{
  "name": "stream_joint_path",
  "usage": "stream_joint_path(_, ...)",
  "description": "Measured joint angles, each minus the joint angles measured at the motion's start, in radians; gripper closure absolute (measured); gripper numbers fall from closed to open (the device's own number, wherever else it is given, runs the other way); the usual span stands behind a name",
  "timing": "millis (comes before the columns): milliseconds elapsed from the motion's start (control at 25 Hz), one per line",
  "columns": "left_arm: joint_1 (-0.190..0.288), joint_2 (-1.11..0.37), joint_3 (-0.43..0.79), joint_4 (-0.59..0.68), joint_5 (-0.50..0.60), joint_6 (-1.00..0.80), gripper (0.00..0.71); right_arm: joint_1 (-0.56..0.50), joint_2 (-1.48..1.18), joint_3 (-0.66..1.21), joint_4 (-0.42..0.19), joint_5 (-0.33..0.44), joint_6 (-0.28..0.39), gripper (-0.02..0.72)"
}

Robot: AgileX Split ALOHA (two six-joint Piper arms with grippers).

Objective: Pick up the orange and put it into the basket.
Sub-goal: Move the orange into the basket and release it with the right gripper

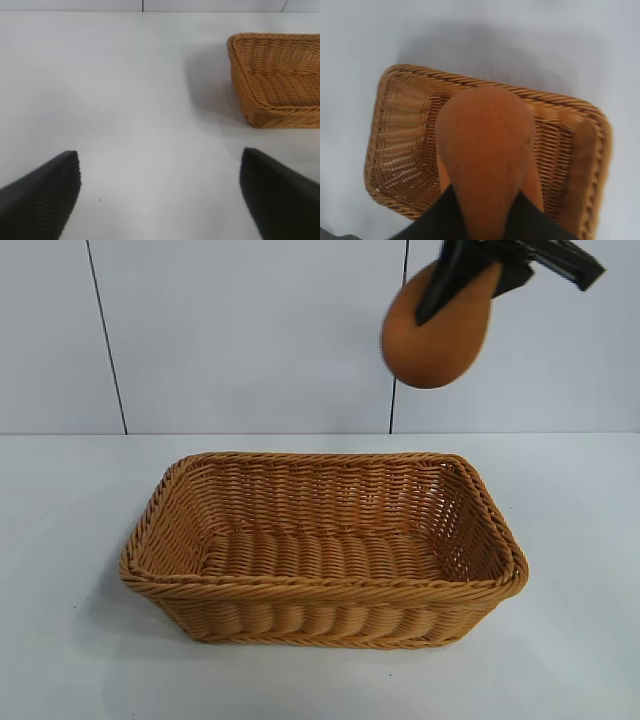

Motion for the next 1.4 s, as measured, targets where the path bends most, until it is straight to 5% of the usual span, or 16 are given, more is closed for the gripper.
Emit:
stream_joint_path(440, 0.000, 0.000, 0.000, 0.001, 0.000, 0.000, 0.095, 0.122, 0.192, 0.000, -0.079, -0.059, 0.063, 0.659)
stream_joint_path(680, 0.000, 0.000, 0.000, 0.001, 0.000, 0.000, 0.095, 0.122, 0.374, 0.001, 0.001, -0.088, 0.049, 0.659)
stream_joint_path(880, 0.000, 0.000, 0.000, 0.001, 0.000, 0.000, 0.095, 0.122, 0.407, 0.005, 0.006, -0.087, 0.007, 0.640)
stream_joint_path(960, 0.000, 0.000, 0.000, 0.001, 0.000, 0.000, 0.095, 0.122, 0.406, 0.005, 0.008, -0.086, 0.001, 0.499)
stream_joint_path(1120, 0.000, 0.000, 0.000, 0.001, 0.000, 0.000, 0.095, 0.122, 0.386, 0.005, 0.015, -0.065, -0.019, 0.104)
stream_joint_path(1280, 0.000, 0.000, 0.000, 0.001, 0.000, 0.000, 0.095, 0.122, 0.315, 0.005, 0.005, -0.056, -0.044, 0.023)
stream_joint_path(1400, 0.000, 0.000, 0.000, 0.001, 0.000, 0.000, 0.095, 0.122, 0.241, 0.003, -0.064, -0.039, -0.033, 0.015)
